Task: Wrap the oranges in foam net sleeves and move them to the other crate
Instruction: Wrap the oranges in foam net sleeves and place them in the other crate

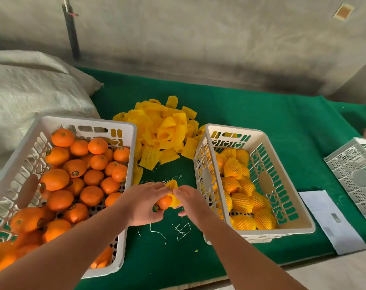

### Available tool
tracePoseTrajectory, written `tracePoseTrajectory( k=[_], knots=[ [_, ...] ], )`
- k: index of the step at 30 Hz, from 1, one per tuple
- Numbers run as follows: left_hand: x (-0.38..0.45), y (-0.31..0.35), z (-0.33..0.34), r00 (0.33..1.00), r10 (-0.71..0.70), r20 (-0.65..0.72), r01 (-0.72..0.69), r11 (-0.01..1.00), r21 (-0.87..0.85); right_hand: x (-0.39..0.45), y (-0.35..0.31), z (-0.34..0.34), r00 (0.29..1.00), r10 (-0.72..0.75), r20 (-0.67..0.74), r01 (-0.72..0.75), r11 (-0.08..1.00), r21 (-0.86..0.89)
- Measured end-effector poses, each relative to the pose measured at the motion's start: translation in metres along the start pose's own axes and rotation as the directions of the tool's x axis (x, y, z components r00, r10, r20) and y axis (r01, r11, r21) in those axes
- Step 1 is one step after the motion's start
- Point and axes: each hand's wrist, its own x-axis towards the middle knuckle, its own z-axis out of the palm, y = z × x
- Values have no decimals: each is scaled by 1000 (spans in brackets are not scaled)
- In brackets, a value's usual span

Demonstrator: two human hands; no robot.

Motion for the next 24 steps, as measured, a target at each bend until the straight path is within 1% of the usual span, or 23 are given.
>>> tracePoseTrajectory(
  k=[2, 5, 7, 10, 12, 14, 17, 19, 21, 22, 24],
  knots=[
    [0, 0, 1, 1000, -13, 11, 13, 1000, 26, 7, 0, -3, 1000, -23, 5, 23, 998, -50],
    [2, -1, 3, 998, -56, 31, 55, 998, 38, 23, 0, -9, 991, -131, 13, 130, 955, -265],
    [4, -1, 4, 995, -96, 38, 94, 993, 65, 35, 0, -16, 977, -211, 26, 203, 888, -412],
    [7, 0, 6, 984, -165, 67, 159, 984, 84, 50, -1, -35, 953, -299, 54, 277, 779, -562],
    [9, 1, 5, 972, -222, 79, 216, 973, 82, 56, 0, -48, 914, -383, 131, 374, 675, -636],
    [12, 1, 4, 958, -276, 76, 268, 959, 96, 59, 1, -59, 850, -460, 257, 503, 564, -655],
    [15, 3, 4, 936, -344, 76, 332, 933, 137, 59, 6, -68, 730, -524, 438, 665, 401, -630],
    [16, 3, 5, 924, -375, 73, 362, 920, 148, 62, 10, -70, 673, -523, 523, 728, 341, -595],
    [17, 4, 5, 914, -400, 66, 386, 909, 159, 67, 15, -69, 650, -500, 572, 754, 330, -568],
    [17, 4, 5, 913, -404, 63, 389, 906, 169, 71, 16, -67, 651, -488, 581, 754, 325, -571],
    [16, 5, 5, 914, -399, 75, 380, 906, 189, 81, 15, -63, 686, -469, 557, 722, 341, -602]
  ],
)
